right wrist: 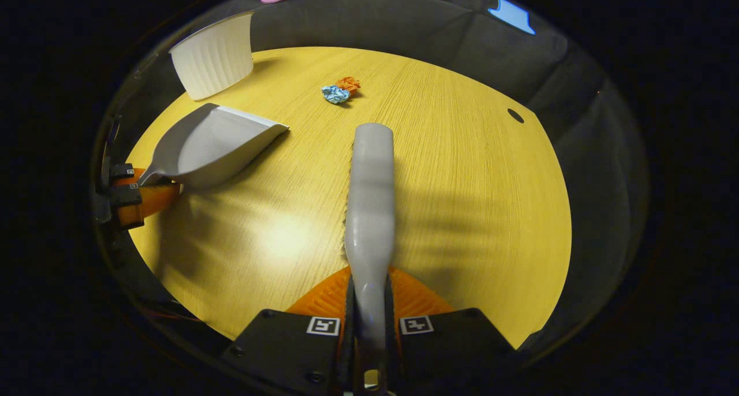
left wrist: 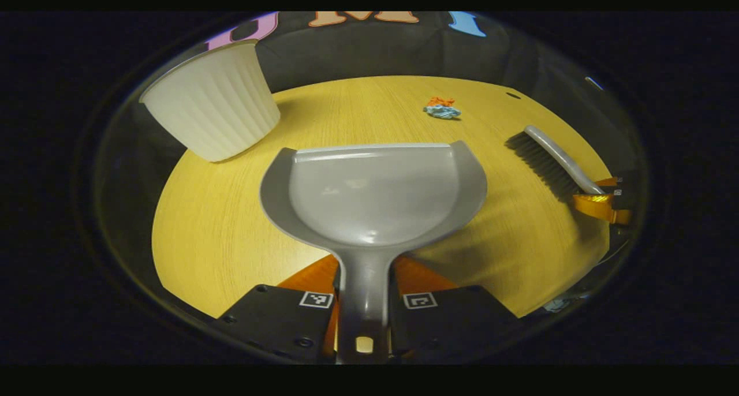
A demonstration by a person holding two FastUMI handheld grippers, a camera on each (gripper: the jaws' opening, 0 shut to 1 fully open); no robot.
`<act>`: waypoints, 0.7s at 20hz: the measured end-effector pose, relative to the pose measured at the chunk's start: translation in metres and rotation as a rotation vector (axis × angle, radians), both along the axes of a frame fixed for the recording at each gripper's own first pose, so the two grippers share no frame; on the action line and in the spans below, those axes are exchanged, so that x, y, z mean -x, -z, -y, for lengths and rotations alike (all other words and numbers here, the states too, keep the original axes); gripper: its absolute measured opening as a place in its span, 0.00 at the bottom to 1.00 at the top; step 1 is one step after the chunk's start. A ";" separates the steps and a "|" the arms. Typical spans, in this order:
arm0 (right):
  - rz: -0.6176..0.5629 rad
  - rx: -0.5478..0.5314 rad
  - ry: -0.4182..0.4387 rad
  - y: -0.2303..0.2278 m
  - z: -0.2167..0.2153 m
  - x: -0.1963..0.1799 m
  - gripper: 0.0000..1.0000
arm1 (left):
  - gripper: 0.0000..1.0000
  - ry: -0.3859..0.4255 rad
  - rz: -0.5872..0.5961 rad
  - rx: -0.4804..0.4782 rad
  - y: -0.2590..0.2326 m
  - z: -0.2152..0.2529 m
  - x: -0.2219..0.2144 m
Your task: Pick up the small broom and dustpan from the desktop, sweep the trash into the dustpan with the broom, and then empty the trash into the garbage bin.
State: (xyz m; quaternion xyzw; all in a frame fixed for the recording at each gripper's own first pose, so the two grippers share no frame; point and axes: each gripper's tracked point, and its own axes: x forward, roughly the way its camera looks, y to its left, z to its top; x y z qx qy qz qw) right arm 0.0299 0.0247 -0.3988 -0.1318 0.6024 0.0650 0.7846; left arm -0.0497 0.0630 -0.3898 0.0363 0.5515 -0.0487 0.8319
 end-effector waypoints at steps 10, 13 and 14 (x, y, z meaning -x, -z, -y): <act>0.143 0.006 0.047 -0.009 -0.001 -0.130 0.14 | 0.24 0.338 0.077 -0.019 -0.001 0.008 -0.070; 0.133 0.008 -0.002 0.000 -0.013 -0.166 0.17 | 0.26 0.381 0.058 -0.009 0.006 0.012 -0.083; 0.126 0.016 -0.026 0.001 -0.017 -0.175 0.16 | 0.26 0.389 0.051 0.000 0.008 0.014 -0.086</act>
